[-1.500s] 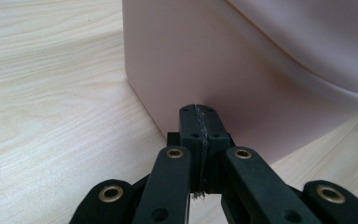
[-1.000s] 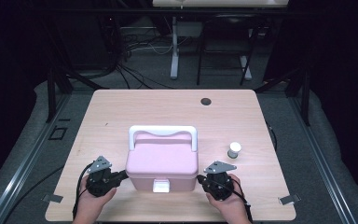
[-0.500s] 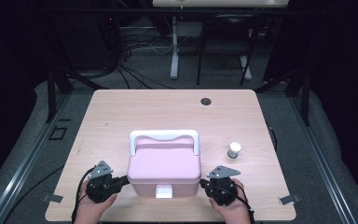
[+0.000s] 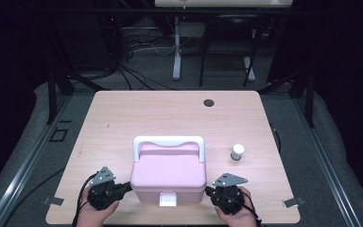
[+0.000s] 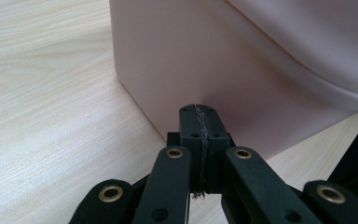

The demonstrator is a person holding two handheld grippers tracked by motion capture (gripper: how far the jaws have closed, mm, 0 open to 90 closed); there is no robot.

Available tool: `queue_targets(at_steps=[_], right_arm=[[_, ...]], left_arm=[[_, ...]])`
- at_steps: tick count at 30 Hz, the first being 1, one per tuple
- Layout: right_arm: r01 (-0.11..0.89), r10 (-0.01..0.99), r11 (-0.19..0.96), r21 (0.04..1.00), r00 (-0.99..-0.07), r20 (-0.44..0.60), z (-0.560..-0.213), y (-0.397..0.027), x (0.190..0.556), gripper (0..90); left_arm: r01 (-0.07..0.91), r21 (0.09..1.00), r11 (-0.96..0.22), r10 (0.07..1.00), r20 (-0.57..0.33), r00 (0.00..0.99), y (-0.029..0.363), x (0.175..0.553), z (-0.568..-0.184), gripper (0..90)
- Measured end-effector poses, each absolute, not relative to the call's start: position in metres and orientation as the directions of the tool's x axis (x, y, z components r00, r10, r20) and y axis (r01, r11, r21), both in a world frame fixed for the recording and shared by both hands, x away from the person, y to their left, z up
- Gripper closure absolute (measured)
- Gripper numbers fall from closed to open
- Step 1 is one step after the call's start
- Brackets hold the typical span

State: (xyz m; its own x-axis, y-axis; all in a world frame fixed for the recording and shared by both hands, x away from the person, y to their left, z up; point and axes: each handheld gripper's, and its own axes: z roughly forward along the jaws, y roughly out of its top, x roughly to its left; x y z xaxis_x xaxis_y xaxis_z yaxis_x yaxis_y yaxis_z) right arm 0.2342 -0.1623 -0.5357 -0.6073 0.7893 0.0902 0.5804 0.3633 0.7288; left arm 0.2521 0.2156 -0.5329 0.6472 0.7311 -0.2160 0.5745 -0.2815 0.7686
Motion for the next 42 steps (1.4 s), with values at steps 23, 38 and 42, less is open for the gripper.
queue_targets(at_steps=[23, 38, 42], right_arm=[[0.585, 0.806, 0.276, 0.762, -0.573, 0.147, -0.522, -0.181, 0.243, 72.2], [0.551, 0.812, 0.235, 0.801, -0.564, 0.15, -0.49, -0.193, 0.249, 64.5], [0.542, 0.81, 0.232, 0.808, -0.568, 0.149, -0.482, -0.194, 0.251, 63.2]], left_arm=[[0.595, 0.767, -0.24, 0.746, -0.246, 0.619, 0.232, 0.265, -0.523, 69.6], [0.589, 0.776, -0.226, 0.746, -0.25, 0.617, 0.233, 0.276, -0.503, 59.5], [0.58, 0.782, -0.231, 0.734, -0.251, 0.631, 0.232, 0.278, -0.496, 57.8]])
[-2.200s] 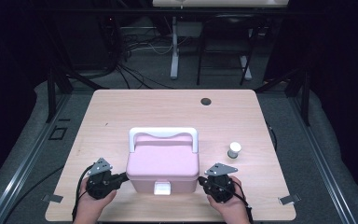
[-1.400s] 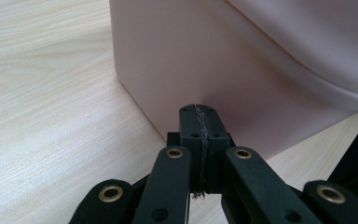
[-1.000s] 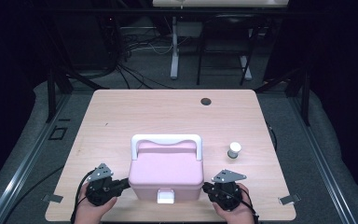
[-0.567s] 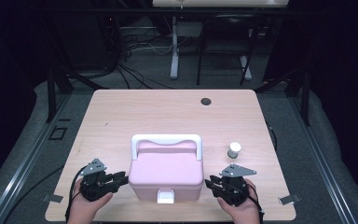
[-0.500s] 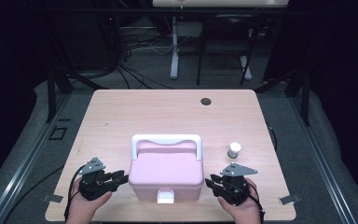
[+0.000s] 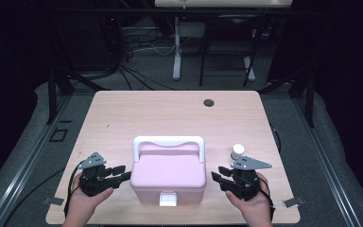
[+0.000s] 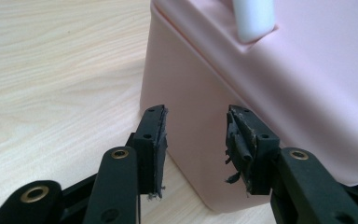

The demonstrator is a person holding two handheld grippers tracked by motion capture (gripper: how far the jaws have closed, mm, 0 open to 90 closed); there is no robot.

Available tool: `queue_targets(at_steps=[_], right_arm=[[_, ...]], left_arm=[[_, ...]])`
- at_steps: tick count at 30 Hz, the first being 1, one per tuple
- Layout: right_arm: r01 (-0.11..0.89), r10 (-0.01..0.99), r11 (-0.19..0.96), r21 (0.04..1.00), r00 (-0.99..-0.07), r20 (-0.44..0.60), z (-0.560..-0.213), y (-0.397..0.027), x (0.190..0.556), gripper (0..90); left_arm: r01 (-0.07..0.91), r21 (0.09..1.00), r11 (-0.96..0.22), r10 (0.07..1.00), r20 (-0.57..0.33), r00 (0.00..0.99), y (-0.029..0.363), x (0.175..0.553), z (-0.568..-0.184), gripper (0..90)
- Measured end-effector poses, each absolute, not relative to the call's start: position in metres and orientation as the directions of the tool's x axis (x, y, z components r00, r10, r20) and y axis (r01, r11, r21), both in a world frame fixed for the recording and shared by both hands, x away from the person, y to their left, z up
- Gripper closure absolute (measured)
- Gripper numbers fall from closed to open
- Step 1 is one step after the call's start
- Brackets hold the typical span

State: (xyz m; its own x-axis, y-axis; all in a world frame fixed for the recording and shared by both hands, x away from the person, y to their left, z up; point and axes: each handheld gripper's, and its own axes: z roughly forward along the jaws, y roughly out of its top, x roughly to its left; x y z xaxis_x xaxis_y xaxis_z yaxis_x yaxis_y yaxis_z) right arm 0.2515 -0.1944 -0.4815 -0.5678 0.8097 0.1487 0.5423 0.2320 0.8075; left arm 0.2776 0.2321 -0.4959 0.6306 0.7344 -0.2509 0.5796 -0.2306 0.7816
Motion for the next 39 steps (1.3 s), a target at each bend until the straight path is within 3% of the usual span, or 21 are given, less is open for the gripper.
queue_targets(at_steps=[8, 20, 27, 39], right_arm=[[0.532, 0.799, 0.207, 0.821, -0.576, 0.172, -0.465, -0.195, 0.257, 56.5], [0.507, 0.787, 0.221, 0.833, -0.597, 0.154, -0.452, -0.191, 0.258, 54.7], [0.498, 0.769, 0.211, 0.841, -0.616, 0.171, -0.446, -0.186, 0.26, 56.2], [0.487, 0.754, 0.217, 0.846, -0.634, 0.171, -0.437, -0.17, 0.274, 56.5]], left_arm=[[0.569, 0.786, -0.243, 0.732, -0.236, 0.639, 0.234, 0.281, -0.482, 58.5], [0.54, 0.808, -0.235, 0.707, -0.239, 0.665, 0.231, 0.279, -0.469, 50.1], [0.512, 0.826, -0.237, 0.683, -0.233, 0.692, 0.231, 0.282, -0.459, 60.3], [0.502, 0.836, -0.222, 0.676, -0.239, 0.697, 0.218, 0.295, -0.446, 64.5]])
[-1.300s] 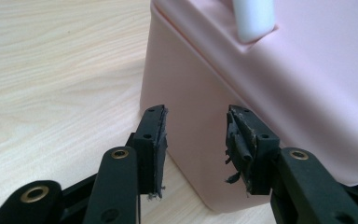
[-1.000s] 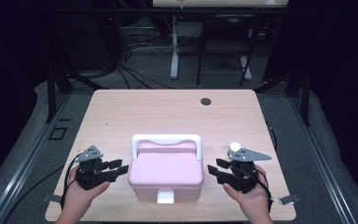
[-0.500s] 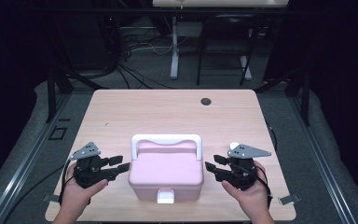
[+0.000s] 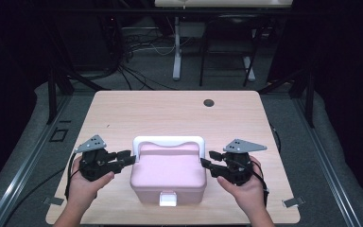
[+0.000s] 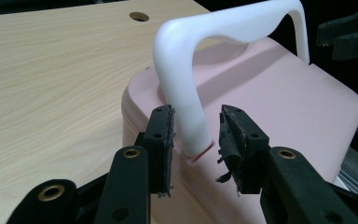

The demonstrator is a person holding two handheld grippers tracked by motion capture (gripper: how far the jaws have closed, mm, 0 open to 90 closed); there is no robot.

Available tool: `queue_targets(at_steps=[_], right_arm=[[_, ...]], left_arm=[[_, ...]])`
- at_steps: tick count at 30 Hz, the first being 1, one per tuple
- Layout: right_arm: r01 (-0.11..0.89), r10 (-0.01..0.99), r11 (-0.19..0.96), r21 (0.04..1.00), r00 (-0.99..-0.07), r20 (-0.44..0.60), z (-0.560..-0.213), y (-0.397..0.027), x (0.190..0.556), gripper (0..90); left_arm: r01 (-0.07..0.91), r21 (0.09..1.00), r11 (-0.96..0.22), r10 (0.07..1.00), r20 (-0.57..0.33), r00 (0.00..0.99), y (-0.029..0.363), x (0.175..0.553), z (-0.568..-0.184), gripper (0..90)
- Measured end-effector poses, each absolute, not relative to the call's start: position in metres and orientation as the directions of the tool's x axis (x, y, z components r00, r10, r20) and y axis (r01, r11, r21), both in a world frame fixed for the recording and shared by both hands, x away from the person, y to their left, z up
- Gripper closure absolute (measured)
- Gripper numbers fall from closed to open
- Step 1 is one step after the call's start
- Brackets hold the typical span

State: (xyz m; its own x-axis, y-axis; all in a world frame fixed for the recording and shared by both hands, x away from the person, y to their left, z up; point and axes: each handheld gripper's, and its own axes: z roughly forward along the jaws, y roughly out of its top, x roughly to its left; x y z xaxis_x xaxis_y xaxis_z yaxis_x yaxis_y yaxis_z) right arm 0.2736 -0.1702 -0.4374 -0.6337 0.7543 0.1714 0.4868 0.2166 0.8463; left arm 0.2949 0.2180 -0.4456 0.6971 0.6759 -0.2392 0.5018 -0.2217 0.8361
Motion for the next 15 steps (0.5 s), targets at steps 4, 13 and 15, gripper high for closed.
queue_targets(at_steps=[4, 13, 15], right_arm=[[0.495, 0.754, 0.219, 0.841, -0.633, 0.177, -0.438, -0.168, 0.279, 56.8], [0.508, 0.759, 0.22, 0.833, -0.626, 0.181, -0.439, -0.164, 0.289, 62.8], [0.507, 0.761, 0.224, 0.832, -0.625, 0.176, -0.439, -0.164, 0.289, 63.7]], left_arm=[[0.506, 0.835, -0.218, 0.678, -0.243, 0.694, 0.215, 0.299, -0.444, 64.6], [0.522, 0.826, -0.213, 0.684, -0.256, 0.683, 0.213, 0.309, -0.442, 64.1], [0.525, 0.825, -0.208, 0.684, -0.261, 0.681, 0.212, 0.309, -0.443, 64.1]])
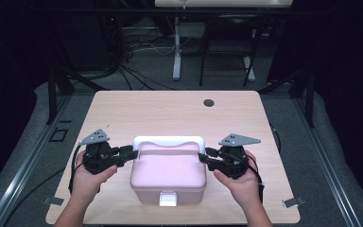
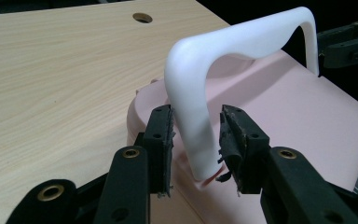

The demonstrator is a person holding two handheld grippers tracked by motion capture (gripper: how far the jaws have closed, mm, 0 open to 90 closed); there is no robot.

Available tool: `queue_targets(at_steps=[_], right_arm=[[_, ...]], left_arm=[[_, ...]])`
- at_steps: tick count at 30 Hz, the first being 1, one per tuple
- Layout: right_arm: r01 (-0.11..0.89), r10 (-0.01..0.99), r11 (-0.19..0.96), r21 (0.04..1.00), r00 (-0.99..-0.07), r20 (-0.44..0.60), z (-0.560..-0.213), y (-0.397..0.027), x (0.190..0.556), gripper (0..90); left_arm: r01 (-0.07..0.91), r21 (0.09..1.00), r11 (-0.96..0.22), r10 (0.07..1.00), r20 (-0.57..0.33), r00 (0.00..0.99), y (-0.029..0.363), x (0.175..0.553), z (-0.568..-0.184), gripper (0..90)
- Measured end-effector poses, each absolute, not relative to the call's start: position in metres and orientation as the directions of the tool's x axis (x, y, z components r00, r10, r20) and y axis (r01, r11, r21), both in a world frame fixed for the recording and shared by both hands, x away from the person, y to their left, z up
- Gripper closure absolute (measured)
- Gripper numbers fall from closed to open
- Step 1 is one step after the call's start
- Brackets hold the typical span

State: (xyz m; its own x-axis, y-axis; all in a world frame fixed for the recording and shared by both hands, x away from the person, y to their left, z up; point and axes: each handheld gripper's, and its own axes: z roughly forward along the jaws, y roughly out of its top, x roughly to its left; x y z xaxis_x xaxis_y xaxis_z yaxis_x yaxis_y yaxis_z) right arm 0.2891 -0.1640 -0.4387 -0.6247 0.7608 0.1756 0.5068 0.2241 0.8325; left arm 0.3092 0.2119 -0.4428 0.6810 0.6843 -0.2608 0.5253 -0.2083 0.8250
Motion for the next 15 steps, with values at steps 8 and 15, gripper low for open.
queue_targets(at_steps=[8, 15], right_arm=[[0.51, 0.767, 0.213, 0.834, -0.616, 0.181, -0.444, -0.166, 0.289, 65.8], [0.518, 0.754, 0.212, 0.829, -0.626, 0.199, -0.448, -0.164, 0.29, 65.5]], left_arm=[[0.525, 0.821, -0.224, 0.678, -0.256, 0.689, 0.208, 0.31, -0.449, 64.1], [0.533, 0.816, -0.224, 0.67, -0.268, 0.693, 0.206, 0.31, -0.454, 64.9]])
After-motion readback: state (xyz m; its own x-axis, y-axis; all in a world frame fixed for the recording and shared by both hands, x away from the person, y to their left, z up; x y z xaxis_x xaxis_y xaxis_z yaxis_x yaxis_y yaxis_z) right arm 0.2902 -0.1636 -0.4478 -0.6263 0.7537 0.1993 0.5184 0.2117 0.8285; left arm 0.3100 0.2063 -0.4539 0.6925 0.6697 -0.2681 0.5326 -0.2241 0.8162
